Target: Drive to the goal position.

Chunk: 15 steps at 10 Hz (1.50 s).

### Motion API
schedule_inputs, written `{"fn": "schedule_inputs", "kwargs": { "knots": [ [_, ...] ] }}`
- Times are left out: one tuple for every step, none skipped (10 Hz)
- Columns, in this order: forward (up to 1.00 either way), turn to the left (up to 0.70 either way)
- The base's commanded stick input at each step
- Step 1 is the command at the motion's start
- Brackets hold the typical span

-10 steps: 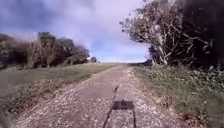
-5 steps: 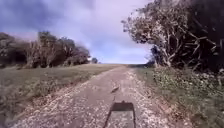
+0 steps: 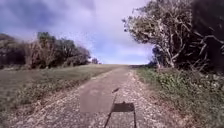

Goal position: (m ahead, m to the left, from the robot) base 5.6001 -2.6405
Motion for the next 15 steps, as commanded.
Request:
{"fn": "schedule_inputs", "kwargs": {
  "knots": [
    [0.70, -0.14],
    [0.70, -0.14],
    [0.70, -0.14],
    [0.70, -0.02],
    [0.70, -0.01],
    [0.70, 0.00],
    [0.70, 0.00],
    [0.70, 0.00],
    [0.70, 0.00],
    [0.70, 0.00],
    [0.70, 0.00],
    [0.70, 0.00],
    [0.70, 0.00],
    [0.70, 0.00],
    [0.70, 0.00]
  ]
}}
